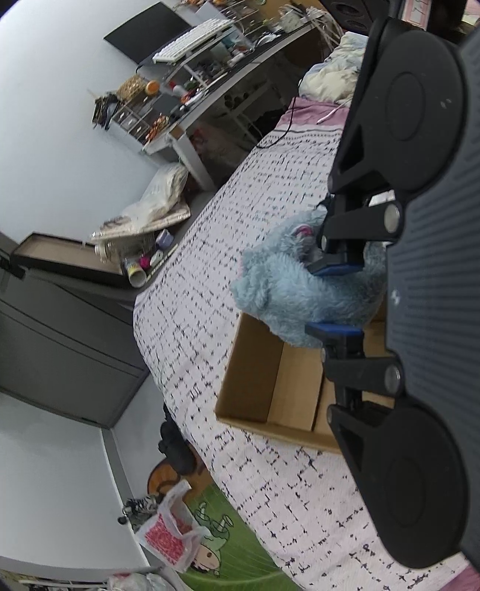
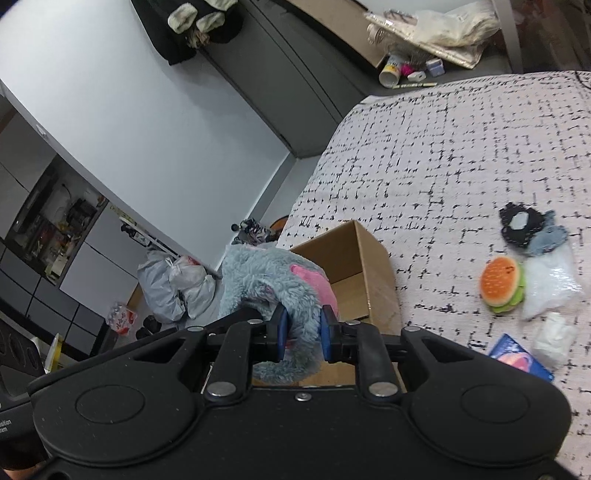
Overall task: Organize soft objects
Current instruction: 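Carry the grey plush with both tools over the cardboard box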
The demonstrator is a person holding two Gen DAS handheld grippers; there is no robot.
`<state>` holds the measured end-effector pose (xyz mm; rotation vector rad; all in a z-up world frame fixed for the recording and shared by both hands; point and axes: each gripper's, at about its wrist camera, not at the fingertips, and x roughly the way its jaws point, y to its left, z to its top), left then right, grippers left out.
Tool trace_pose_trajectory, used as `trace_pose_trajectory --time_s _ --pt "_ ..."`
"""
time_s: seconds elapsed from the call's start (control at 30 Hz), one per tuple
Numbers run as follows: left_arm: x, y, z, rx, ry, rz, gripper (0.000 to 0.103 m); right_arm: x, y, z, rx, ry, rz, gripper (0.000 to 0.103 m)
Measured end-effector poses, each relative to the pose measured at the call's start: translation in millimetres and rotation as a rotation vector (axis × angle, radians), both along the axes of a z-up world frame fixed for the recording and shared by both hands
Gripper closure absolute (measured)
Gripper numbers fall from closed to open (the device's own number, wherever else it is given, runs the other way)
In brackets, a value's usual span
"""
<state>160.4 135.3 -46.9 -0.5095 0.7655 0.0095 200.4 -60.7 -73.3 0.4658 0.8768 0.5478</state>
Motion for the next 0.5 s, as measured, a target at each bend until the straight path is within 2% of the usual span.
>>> trace_pose_trajectory --time_s 0.4,0.5 --pt "41.5 39.5 -37.0 -0.029 0.084 0.046 0.080 43.4 39.0 -33.0 -0.015 0.083 0.021 0.081" --pt "53.9 46.0 -45.5 -0.030 0.103 0.055 0.080 53.8 48.3 -38.0 -0.050 0.081 0.015 0.081"
